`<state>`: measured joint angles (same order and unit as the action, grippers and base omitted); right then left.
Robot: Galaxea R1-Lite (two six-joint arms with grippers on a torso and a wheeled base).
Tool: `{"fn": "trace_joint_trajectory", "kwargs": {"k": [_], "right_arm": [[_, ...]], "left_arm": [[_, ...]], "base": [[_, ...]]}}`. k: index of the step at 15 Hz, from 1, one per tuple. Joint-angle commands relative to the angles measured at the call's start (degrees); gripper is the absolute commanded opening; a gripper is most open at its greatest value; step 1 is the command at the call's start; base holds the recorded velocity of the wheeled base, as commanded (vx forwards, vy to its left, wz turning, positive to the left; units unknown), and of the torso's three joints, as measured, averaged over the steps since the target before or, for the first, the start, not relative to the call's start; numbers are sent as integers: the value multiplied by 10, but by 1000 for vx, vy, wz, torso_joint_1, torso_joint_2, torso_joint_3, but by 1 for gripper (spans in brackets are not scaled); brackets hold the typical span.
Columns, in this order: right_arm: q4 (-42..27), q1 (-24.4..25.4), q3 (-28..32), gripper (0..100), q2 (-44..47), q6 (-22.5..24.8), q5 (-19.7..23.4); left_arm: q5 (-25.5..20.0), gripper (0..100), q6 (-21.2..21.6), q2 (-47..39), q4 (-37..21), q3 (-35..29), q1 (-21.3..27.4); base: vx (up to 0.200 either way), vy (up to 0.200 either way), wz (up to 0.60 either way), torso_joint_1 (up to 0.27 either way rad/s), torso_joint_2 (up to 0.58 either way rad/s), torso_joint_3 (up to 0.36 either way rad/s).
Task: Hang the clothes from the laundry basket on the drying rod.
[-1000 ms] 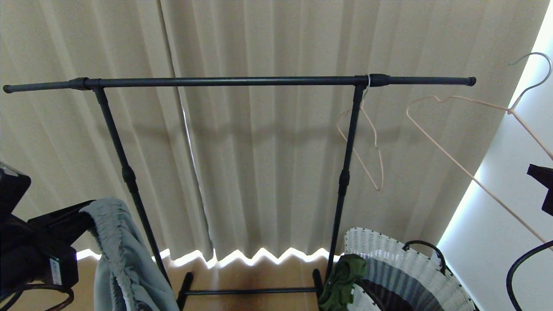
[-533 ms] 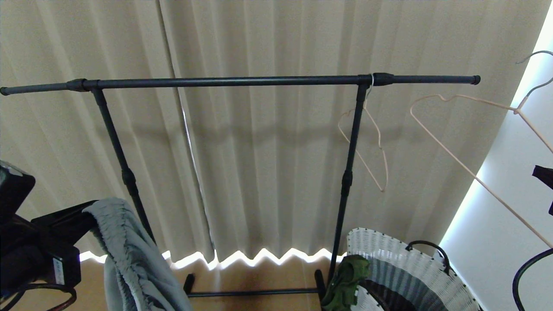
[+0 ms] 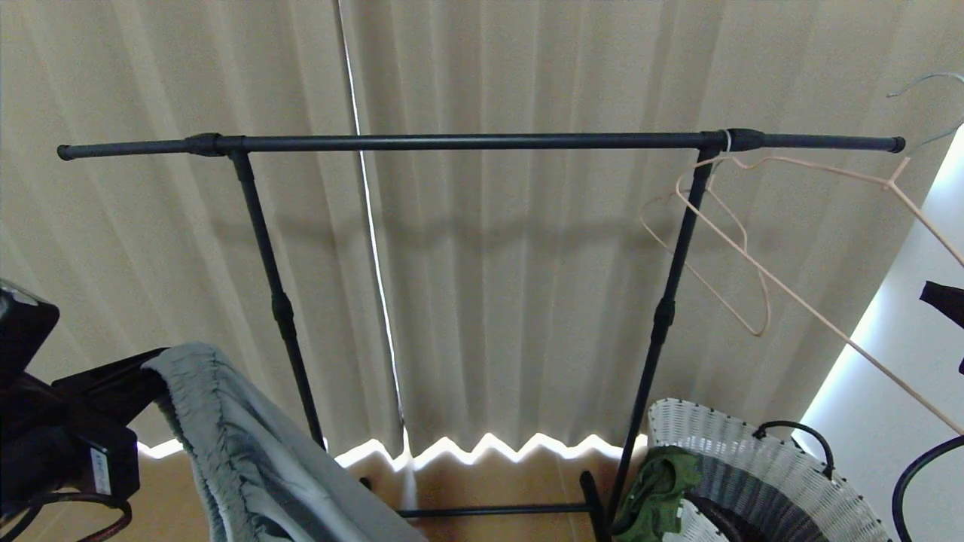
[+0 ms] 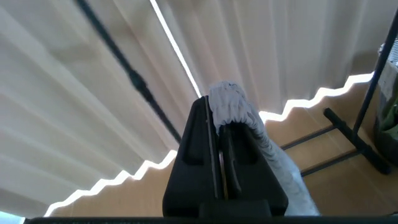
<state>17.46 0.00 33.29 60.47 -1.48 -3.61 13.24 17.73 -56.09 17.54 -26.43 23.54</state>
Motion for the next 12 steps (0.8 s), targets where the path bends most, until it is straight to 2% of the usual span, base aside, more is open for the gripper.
{"fn": "trace_joint_trajectory", "kwargs": {"k": [1, 5, 12], "right_arm": [[-1, 1, -1, 0, -1, 0, 0], [0, 9, -5, 0, -1, 0, 0], [-7, 80, -13, 0, 3, 0, -1]], "left_arm": [[0, 0, 0, -1, 0, 1, 0], [0, 0, 0, -2, -1, 1, 0], [0, 0, 4, 3, 0, 11, 0]], "base": [[0, 200, 0, -2, 7, 7], [0, 200, 0, 1, 4, 4], [0, 0, 0, 0, 0, 0]]}}
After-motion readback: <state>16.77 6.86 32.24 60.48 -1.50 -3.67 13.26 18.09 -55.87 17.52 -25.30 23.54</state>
